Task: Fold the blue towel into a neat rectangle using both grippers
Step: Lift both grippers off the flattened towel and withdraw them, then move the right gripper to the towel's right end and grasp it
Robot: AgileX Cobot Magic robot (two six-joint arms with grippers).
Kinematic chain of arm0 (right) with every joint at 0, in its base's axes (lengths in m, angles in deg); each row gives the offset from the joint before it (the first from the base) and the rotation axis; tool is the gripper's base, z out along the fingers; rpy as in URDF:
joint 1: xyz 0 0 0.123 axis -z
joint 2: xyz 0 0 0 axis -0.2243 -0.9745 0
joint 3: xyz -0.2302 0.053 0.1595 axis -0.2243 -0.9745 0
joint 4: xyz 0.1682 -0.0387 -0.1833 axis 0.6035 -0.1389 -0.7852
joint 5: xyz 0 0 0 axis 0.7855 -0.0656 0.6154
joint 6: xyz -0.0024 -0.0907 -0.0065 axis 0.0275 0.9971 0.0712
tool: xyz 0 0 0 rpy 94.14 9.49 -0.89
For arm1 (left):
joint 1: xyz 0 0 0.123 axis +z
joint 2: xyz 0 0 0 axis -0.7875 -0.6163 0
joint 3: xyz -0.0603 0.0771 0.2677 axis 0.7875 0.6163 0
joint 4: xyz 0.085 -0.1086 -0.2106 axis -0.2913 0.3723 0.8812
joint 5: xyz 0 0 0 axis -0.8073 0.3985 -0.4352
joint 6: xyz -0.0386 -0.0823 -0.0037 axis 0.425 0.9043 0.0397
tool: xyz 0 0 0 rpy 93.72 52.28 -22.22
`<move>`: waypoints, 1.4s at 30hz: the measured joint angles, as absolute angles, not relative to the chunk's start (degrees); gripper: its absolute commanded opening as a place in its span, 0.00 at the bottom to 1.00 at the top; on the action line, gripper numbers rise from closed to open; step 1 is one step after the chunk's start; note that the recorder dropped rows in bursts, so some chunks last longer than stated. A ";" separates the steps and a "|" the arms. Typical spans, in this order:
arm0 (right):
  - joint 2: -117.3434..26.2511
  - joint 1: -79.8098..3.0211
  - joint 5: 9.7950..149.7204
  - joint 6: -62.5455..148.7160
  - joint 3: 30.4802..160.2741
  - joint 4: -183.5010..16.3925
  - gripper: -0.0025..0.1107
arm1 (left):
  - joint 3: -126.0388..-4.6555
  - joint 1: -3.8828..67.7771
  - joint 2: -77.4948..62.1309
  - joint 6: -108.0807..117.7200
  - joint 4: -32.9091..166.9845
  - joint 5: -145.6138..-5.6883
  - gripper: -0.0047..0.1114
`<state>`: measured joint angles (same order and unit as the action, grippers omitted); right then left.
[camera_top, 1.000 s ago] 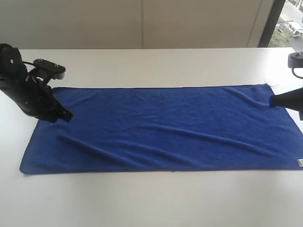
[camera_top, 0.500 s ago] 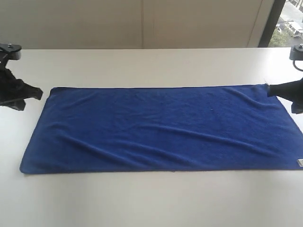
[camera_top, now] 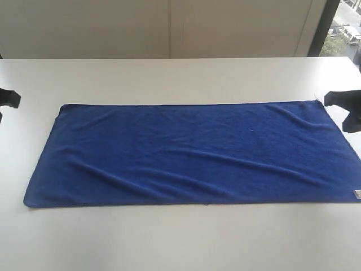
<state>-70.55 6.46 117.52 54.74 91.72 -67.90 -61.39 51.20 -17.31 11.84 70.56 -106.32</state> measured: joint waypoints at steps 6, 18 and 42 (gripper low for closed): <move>-67.60 6.46 113.87 54.94 87.54 -67.90 0.02 | -51.66 51.20 -2.66 11.84 72.00 -105.43 0.04; -61.85 6.32 107.31 54.94 83.53 -67.67 0.02 | -41.66 51.20 24.52 11.84 73.46 -105.58 0.04; -67.11 4.83 116.14 53.38 97.12 -68.31 0.02 | -41.32 51.20 32.45 9.30 73.46 -112.78 0.04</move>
